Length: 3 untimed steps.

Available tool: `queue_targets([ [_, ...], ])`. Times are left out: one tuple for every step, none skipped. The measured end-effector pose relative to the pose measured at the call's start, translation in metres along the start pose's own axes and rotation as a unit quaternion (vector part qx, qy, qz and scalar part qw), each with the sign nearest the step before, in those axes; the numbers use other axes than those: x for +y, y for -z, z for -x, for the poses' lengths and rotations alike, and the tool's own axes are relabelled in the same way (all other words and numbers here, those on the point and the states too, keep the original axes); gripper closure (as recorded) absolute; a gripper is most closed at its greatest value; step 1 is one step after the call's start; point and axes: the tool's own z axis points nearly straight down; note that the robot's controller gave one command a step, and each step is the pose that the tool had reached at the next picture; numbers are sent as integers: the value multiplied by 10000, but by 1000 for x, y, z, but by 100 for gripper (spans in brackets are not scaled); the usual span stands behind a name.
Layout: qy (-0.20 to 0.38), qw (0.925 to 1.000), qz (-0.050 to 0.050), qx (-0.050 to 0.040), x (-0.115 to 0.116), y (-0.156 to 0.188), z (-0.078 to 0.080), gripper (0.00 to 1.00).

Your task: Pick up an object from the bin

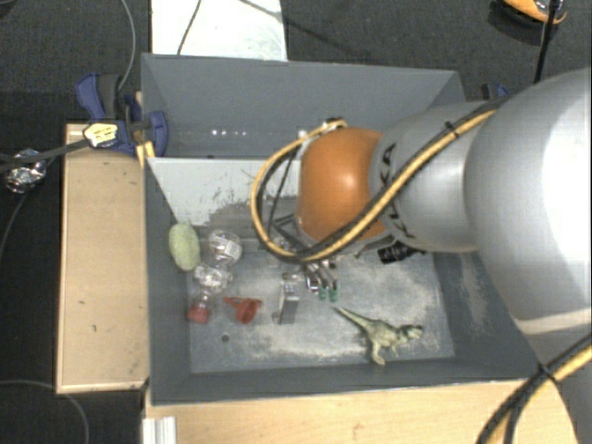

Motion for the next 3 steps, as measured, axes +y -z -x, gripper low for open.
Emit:
queue_targets([
  [-192,9998,-25,-15,32,-16,4,0],
  [-107,9999,11,-29,46,-28,22,100],
  [-109,9999,11,-30,46,-28,22,100],
])
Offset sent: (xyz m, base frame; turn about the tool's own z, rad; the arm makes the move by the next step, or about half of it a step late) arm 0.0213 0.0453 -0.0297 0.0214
